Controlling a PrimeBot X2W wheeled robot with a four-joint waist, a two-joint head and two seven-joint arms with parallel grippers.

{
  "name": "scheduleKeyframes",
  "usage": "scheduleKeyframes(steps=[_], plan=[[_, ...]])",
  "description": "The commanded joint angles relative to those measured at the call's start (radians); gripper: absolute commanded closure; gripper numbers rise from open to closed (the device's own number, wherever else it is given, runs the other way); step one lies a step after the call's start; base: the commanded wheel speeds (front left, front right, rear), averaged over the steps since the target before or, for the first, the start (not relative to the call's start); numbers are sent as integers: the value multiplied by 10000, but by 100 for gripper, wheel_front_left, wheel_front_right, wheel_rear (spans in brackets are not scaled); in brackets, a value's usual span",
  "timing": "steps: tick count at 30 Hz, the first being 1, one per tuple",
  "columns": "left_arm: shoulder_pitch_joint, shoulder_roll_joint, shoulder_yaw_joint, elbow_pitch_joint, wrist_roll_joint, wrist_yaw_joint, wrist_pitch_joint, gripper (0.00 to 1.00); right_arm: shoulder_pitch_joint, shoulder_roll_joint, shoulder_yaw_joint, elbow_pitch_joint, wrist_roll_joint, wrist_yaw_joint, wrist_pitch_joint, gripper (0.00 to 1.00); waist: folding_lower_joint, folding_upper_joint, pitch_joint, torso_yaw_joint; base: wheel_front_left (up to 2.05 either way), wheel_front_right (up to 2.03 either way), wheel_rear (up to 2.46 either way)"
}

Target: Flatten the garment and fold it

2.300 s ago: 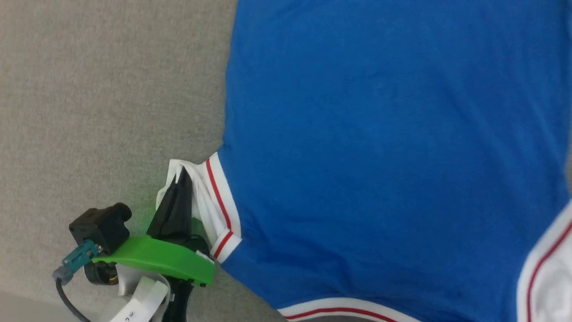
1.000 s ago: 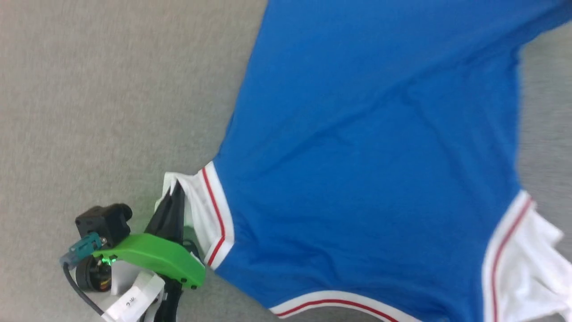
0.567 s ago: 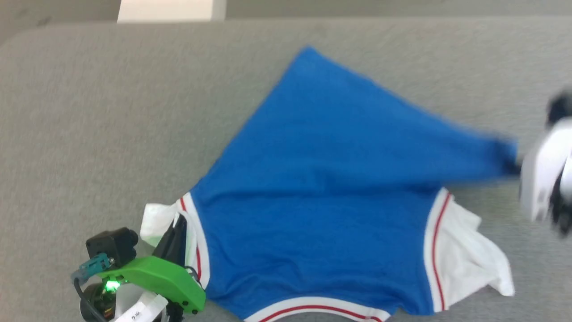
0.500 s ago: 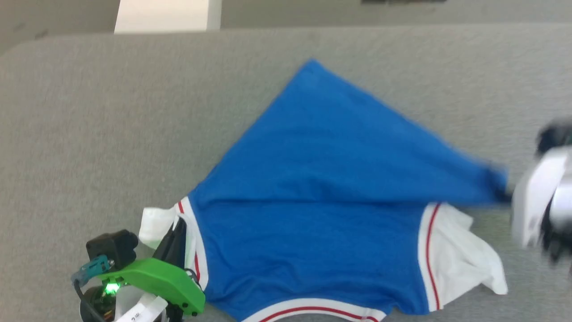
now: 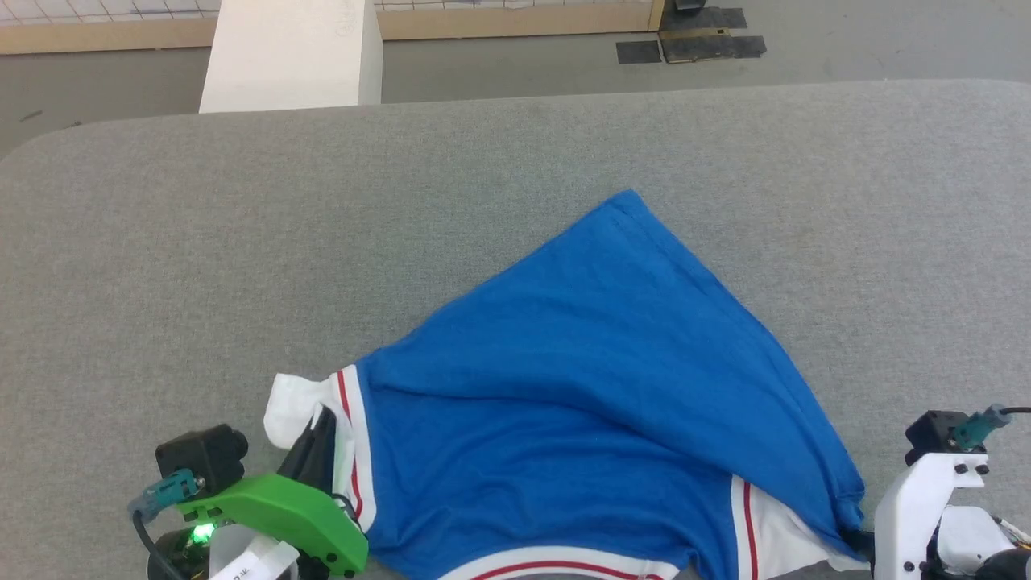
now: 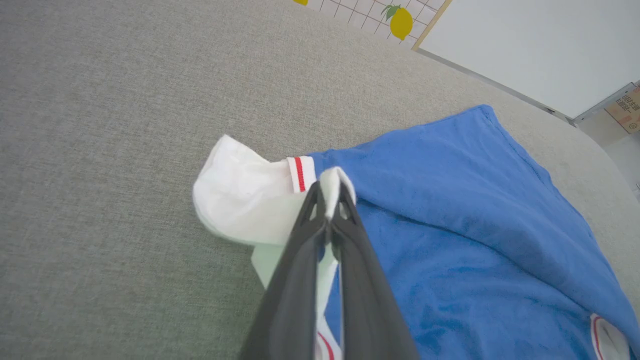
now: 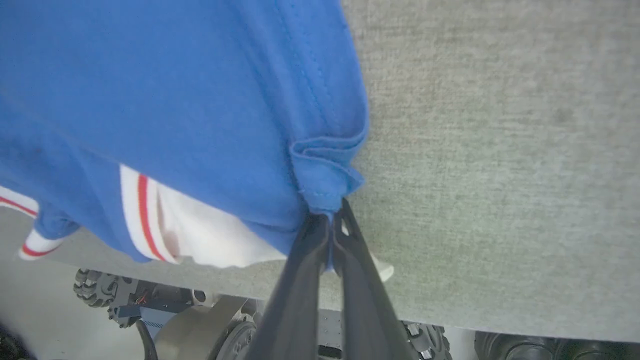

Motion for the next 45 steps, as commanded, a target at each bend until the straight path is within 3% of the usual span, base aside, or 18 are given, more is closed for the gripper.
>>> scheduleKeyframes(steps=[1,2,3,9,13,18,23,33,45], plan=[[135,12,45,28,-46,68,-30,100,232,191,-53,38,21,-13,-164,94,1,0,-33,-19,0,0,0],[146,17,50,42,-55,72,-28,100,176,222,-127,-68,61,-13,-317,56,1,0,-53,-25,0,0,0],[157,20,50,64,-66,75,-22,100,82,271,-298,-224,125,-13,-581,0,1,0,-98,-29,0,0,0],[248,28,44,92,-143,54,-34,100,-547,690,-1369,-1328,524,-13,-2338,0,1,0,-342,-90,0,0,0],[336,51,68,84,-176,74,-49,100,-998,461,-1457,-1950,441,-13,-4035,0,1,0,-454,-146,0,0,0],[301,93,13,-5,-139,80,-40,100,-1598,32,-815,-1727,327,-13,-6350,0,1,0,-364,8,0,0,0],[138,88,-57,-113,-73,57,-81,100,-2693,-196,-36,-941,94,-13,-6765,0,1,0,123,301,0,0,0],[-683,-131,-306,-192,58,-124,-258,100,-6254,-726,1678,1017,-885,-13,-5442,0,1,0,1737,1592,0,0,0],[-1347,-571,-529,118,-38,-418,-689,100,-9228,-1364,3956,3305,-1782,-13,-1162,0,1,0,3181,2664,0,0,0]])
